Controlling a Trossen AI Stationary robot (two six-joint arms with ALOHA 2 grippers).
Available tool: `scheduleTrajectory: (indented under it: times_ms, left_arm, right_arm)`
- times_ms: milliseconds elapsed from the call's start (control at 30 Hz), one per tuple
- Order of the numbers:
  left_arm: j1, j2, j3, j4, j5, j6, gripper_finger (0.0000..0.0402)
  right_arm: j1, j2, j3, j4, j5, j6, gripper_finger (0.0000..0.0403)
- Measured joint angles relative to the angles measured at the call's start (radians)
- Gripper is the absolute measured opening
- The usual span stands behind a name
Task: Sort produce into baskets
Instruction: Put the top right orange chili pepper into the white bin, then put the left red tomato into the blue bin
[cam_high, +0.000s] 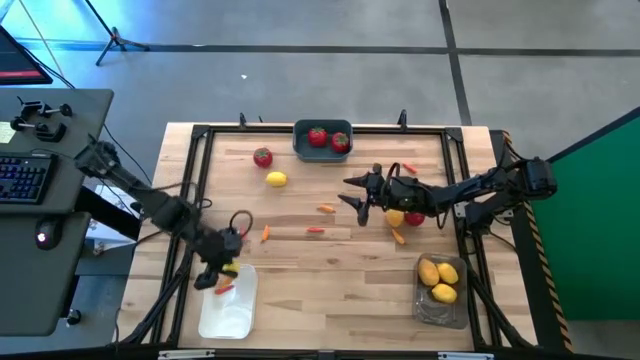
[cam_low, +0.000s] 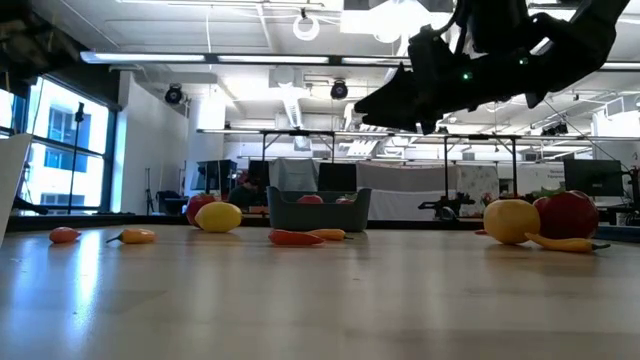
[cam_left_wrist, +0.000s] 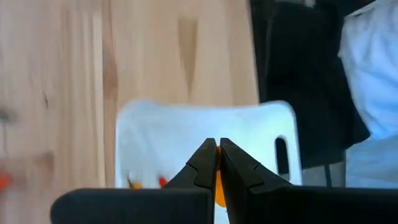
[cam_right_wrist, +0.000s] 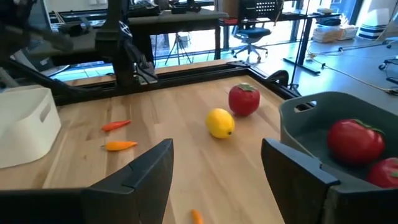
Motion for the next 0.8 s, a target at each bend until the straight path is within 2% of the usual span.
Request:
scheduleTrajectory:
  times_ms: [133, 267, 533, 667, 800]
  left_arm:
    - [-0.072, 0.022, -0.052, 0.069, -0.018, -0.100, 0.0000]
    - [-0.094, 0.058, -0.068, 0.088, -0.037, -0.157, 0.0006]
    - [-0.096, 0.082, -0.068, 0.099, -0.040, -0.157, 0.0063]
    - [-0.090, 0.058, -0.051, 0.099, -0.039, -0.122, 0.0093]
    - [-0.037, 0.010, -0.048, 0.097, -0.070, -0.041, 0.0097]
  right_arm:
    - [-0.011, 0.000, 0.000, -0.001, 0.000, 0.000, 0.0232]
    - [-0.013, 0.000, 0.000, -0.016, -0.001, 0.000, 0.0232]
    - [-0.012, 0.000, 0.000, -0.075, -0.004, 0.014, 0.0233]
    - [-0.012, 0.000, 0.000, -0.106, -0.023, 0.045, 0.0248]
    - [-0.012, 0.000, 0.000, -0.108, -0.030, 0.062, 0.0267]
